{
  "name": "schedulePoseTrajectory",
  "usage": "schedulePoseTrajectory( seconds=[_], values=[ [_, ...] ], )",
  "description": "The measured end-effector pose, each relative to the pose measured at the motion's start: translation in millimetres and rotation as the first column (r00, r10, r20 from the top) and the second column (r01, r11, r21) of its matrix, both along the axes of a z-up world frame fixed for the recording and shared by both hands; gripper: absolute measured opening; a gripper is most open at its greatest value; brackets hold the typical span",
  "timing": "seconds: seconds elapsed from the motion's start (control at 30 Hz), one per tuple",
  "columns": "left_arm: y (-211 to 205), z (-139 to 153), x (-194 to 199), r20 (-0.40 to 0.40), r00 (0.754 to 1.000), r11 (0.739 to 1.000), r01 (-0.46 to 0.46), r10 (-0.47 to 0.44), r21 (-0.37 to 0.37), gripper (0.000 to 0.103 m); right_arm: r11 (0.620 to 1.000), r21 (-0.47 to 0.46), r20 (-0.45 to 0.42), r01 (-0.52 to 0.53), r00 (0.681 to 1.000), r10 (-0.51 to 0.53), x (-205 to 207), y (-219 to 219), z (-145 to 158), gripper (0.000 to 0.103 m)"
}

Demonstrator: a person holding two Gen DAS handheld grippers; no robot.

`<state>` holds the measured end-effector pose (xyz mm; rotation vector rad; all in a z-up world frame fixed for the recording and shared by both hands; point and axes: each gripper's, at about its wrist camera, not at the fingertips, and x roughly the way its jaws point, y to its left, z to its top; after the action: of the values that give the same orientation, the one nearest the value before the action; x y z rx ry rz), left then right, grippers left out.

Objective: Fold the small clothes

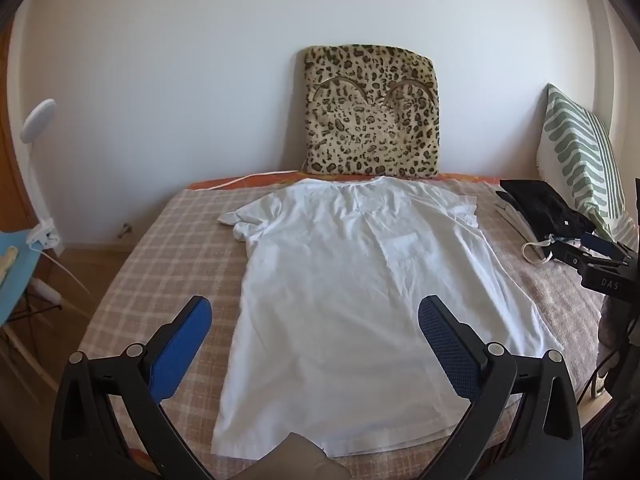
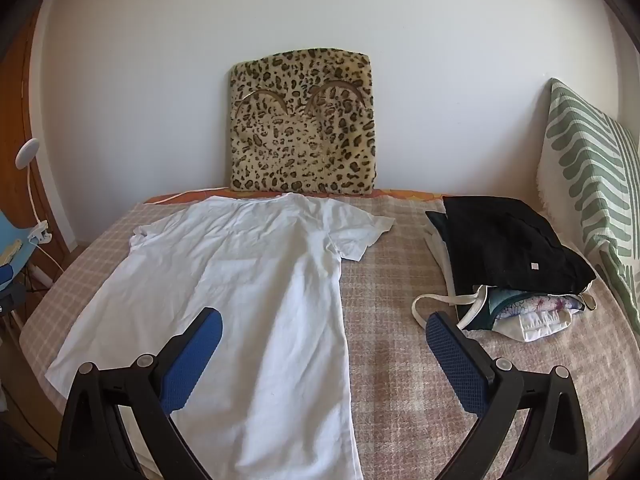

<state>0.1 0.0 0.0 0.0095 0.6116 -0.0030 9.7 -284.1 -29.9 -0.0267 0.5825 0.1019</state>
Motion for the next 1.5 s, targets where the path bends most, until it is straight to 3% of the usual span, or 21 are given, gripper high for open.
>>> schedulePoseTrajectory(
  seconds=[1.5],
  values=[
    [-1.7, 0.1, -2.3, 0.011, 1.000, 1.000, -0.003, 0.003, 0.008, 0.103, 1.000, 0.012, -0.003, -0.003, 1.000, 0.003, 1.4, -1.5, -2.5, 0.103]
  ],
)
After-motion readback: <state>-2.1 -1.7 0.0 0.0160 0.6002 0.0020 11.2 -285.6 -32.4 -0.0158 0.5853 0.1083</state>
